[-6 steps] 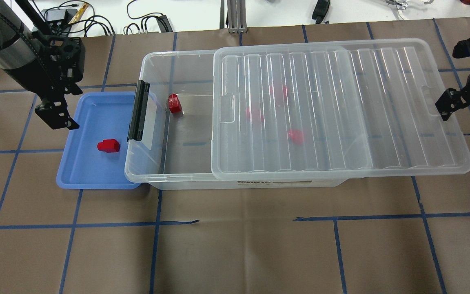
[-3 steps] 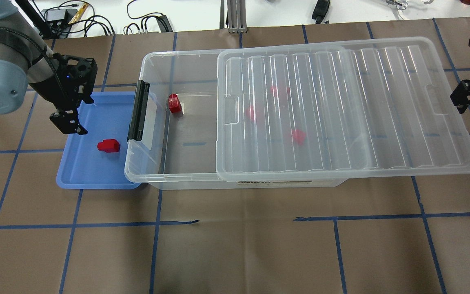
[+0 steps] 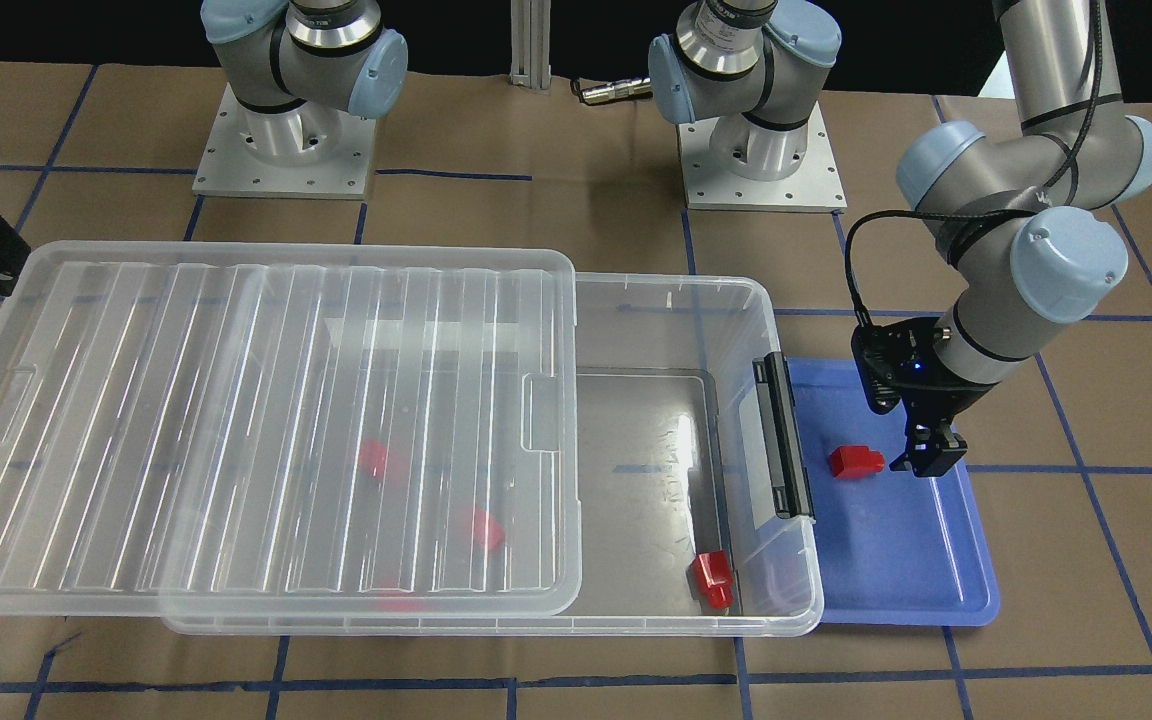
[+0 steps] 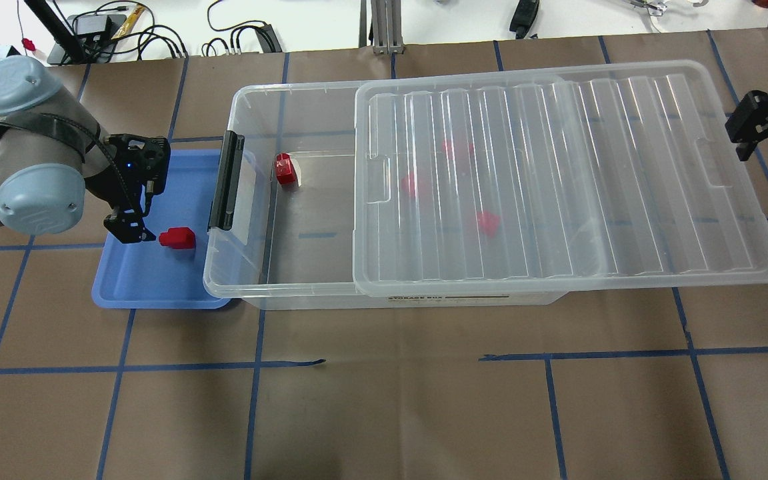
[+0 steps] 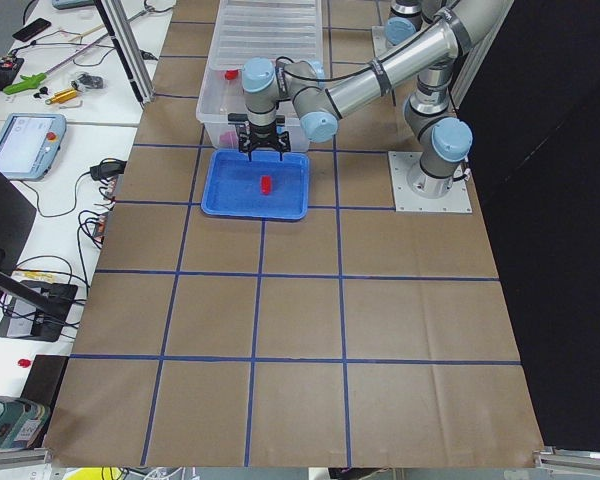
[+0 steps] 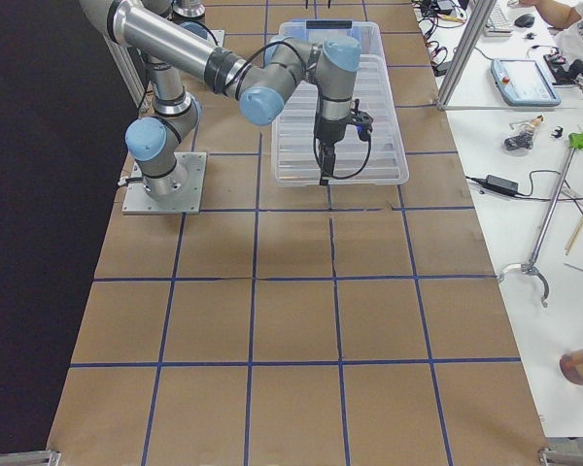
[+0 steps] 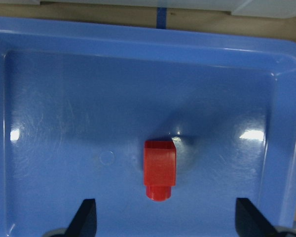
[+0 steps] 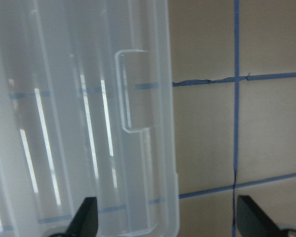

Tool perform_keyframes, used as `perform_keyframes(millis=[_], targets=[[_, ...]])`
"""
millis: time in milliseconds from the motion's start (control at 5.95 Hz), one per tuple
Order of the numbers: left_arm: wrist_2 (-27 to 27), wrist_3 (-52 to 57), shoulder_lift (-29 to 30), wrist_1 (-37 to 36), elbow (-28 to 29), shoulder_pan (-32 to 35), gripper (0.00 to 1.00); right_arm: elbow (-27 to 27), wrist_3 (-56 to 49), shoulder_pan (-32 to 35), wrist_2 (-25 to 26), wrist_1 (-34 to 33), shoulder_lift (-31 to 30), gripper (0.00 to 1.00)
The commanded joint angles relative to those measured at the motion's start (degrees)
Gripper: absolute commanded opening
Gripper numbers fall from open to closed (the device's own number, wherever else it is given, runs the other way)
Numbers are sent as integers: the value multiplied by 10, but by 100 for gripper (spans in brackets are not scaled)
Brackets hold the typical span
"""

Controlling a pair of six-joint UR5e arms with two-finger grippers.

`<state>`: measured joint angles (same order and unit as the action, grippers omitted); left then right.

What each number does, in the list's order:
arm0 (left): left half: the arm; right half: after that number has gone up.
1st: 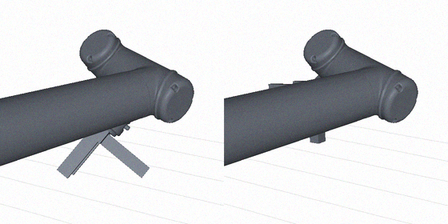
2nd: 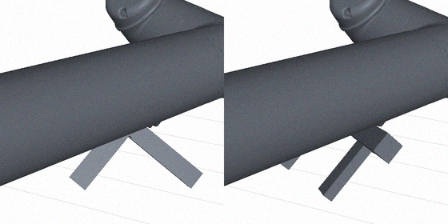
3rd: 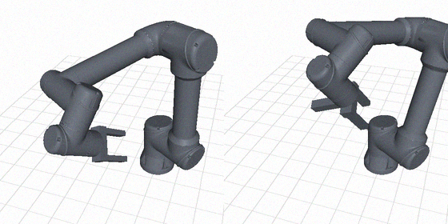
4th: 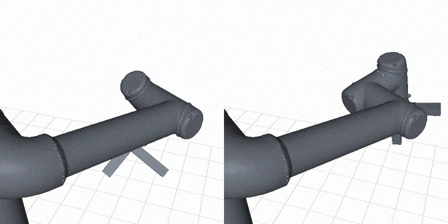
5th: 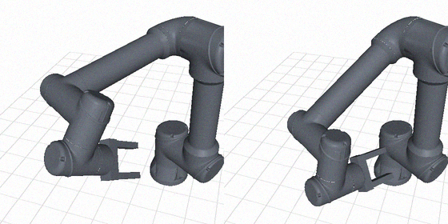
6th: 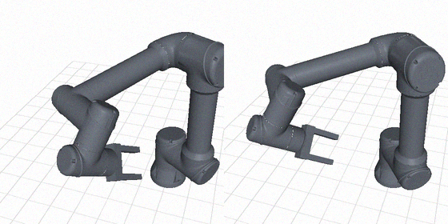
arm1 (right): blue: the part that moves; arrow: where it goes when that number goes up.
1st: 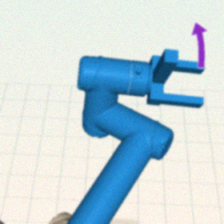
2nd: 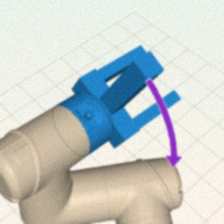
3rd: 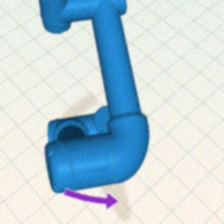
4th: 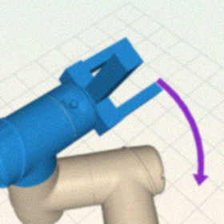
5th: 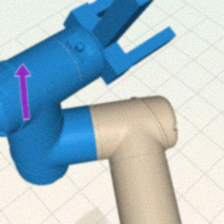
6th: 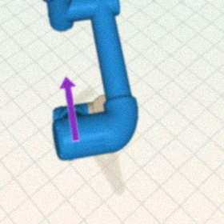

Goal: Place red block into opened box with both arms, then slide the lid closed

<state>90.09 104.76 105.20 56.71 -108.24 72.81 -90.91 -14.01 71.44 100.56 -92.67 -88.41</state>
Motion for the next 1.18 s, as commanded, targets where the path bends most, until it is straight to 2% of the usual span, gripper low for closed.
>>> perform_keyframes(millis=[0, 336, 504, 841, 1009], targets=[[-1, 0, 52, -34, -5, 0, 98, 64, 111, 78, -94, 94, -8, 100], [-2, 1, 68, -35, -6, 0, 94, 76, 222, 178, -126, 101, -7, 100], [-3, 1, 70, -36, -6, 0, 84, 75, 230, 191, -130, 99, -7, 100], [1, 26, 70, -57, -6, 0, 19, 75, 231, 192, -124, 101, -8, 100], [2, 26, 69, -57, -6, 0, 2, 74, 230, 192, -123, 101, -7, 100]])
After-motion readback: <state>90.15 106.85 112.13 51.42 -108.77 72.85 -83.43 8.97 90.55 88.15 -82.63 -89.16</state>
